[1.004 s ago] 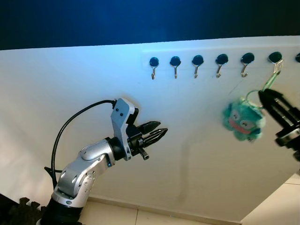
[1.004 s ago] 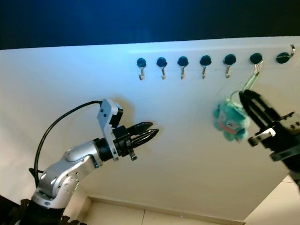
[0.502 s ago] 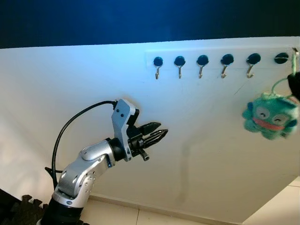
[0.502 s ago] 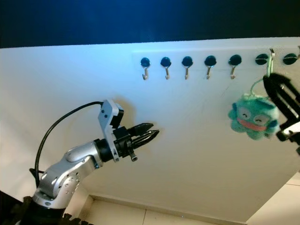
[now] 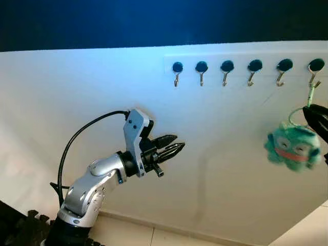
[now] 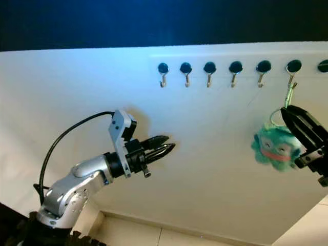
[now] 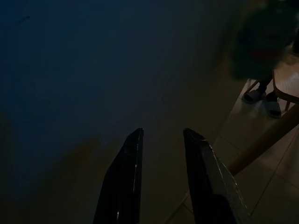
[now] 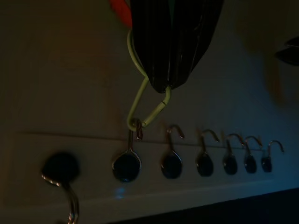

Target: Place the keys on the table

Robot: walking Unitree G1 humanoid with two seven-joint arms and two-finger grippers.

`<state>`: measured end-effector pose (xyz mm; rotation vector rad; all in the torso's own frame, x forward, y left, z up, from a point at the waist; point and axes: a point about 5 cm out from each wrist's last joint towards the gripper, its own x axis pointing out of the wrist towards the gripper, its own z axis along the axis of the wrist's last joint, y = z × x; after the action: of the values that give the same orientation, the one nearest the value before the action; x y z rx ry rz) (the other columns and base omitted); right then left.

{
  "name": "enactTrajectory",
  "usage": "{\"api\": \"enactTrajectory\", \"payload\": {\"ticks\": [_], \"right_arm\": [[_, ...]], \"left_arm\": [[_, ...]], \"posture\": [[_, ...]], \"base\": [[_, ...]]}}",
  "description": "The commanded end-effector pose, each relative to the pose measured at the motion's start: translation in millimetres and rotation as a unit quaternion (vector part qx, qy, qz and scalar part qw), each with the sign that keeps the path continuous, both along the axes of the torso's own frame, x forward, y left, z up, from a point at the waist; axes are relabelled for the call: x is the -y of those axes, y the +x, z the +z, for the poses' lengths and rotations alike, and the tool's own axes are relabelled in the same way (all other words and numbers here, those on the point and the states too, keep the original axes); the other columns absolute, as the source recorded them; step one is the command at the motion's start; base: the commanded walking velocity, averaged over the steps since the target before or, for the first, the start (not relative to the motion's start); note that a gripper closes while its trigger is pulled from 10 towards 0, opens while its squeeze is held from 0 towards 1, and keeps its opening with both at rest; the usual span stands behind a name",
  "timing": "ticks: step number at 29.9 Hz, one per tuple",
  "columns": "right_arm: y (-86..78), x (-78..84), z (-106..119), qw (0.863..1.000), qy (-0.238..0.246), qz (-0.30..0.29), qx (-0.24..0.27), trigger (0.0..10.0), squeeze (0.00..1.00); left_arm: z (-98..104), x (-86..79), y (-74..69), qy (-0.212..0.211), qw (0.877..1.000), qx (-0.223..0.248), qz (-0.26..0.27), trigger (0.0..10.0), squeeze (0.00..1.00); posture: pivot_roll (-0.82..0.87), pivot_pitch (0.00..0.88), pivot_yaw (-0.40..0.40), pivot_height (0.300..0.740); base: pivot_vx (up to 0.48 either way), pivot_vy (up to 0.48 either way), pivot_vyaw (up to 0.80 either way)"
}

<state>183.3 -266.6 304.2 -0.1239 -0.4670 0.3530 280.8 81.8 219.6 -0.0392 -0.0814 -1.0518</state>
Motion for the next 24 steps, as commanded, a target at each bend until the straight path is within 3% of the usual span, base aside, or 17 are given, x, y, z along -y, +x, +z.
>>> {"api": "enactTrajectory", "payload": {"ticks": [1, 10, 14, 21, 22, 23, 24], "right_arm": [[0.9, 2.9, 6, 1.0, 0.006, -0.014, 0.019, 10.0, 0.0], [-4.0, -3.2, 38, 0.995, 0.013, 0.012, 0.1, 10.0, 0.0], [-7.9, -5.4, 38, 0.995, 0.014, 0.029, 0.099, 10.0, 0.0], [-14.6, 8.8, 8, 0.999, 0.032, 0.005, 0.032, 10.0, 0.0], [-19.2, 18.4, -15, 0.998, 0.048, -0.027, -0.012, 10.0, 0.0], [-19.2, 18.4, -15, 0.998, 0.048, -0.027, -0.012, 10.0, 0.0], [-24.8, 29.0, -34, 0.995, 0.063, -0.064, -0.043, 10.0, 0.0]], "left_arm": [[-4, -3.7, 1.0, 0.014, 1.0, -0.005, 0.007, 10.0, 0.0], [-7, -4.6, -0.8, 0.014, 1.0, -0.009, 0.013, 10.0, 0.0], [-7, -4.5, -0.7, 0.014, 1.0, -0.009, 0.013, 10.0, 0.0], [-8, -4.2, -0.1, 0.013, 1.0, -0.01, 0.012, 10.0, 0.0], [-9, -4.2, -0.2, 0.014, 1.0, -0.011, 0.012, 10.0, 0.0], [-9, -4.2, -0.2, 0.014, 1.0, -0.011, 0.012, 10.0, 0.0], [-10, -3.8, -0.1, 0.015, 1.0, -0.013, 0.009, 10.0, 0.0]], "posture": [[-0.12, 0.131, 0.144, 0.74], [-0.12, 0.135, 0.132, 0.74], [-0.12, 0.135, 0.132, 0.74], [-0.13, 0.139, 0.126, 0.74], [-0.14, 0.142, 0.127, 0.74], [-0.14, 0.142, 0.127, 0.74], [-0.15, 0.145, 0.133, 0.74]], "base": [[0.0, 0.0, 0.0], [0.0, 0.0, 0.0], [0.0, 0.0, 0.0], [0.0, 0.0, 0.0], [0.0, 0.0, 0.0], [0.0, 0.0, 0.0], [0.0, 0.0, 0.0]]}}
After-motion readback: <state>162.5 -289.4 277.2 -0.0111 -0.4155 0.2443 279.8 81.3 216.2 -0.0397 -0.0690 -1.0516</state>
